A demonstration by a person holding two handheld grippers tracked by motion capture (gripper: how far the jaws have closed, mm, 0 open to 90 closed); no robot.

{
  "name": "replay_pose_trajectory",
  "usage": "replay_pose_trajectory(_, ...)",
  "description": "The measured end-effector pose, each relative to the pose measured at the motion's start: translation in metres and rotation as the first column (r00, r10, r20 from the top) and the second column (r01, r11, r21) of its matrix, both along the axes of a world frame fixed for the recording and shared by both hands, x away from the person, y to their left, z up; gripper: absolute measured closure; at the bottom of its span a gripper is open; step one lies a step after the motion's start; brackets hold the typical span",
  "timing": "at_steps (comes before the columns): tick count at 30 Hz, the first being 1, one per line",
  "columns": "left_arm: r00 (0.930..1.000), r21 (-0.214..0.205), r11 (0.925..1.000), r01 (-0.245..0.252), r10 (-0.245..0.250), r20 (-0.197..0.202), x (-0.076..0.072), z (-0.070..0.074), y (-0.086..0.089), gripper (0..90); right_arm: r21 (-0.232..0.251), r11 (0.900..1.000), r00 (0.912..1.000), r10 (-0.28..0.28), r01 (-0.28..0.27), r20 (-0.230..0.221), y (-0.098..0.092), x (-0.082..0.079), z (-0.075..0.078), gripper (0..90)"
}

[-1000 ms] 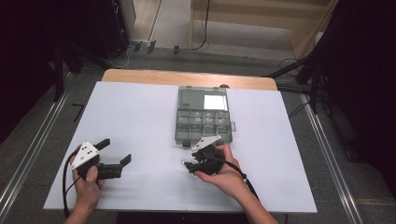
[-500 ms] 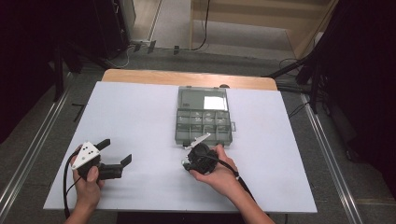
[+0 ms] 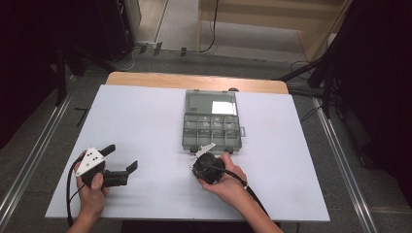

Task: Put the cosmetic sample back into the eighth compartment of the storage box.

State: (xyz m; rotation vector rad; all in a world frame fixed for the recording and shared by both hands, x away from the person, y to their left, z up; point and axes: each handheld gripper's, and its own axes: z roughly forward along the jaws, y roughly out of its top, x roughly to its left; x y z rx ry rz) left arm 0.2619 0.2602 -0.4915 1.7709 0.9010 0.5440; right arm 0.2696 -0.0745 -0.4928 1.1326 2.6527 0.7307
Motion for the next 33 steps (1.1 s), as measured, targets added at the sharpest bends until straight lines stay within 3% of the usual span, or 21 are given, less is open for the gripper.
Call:
replay_pose_trajectory(6, 1.0, -0.001, 1.0, 0.001, -0.001, 0.001, 0.0, 0.0, 0.0, 0.0, 0.036, 0.9993, 0.9999, 0.011, -0.011, -0.001, -0.004, 0.0, 0.001, 82.6)
replay_pose_trajectory(13, 1.0, -0.002, 1.0, 0.0, 0.0, 0.001, 0.0, 0.0, 0.0, 0.0, 0.09, 0.996, 0.9997, -0.003, 0.001, 0.023, -0.015, 0.001, 0.015, 82.6)
replay_pose_trajectory(33, 1.0, 0.002, 1.0, 0.004, -0.004, 0.003, 0.0, 0.0, 0.0, 0.0, 0.141, 0.9888, 0.993, -0.063, 0.049, 0.1, -0.046, 0.005, 0.039, 82.6)
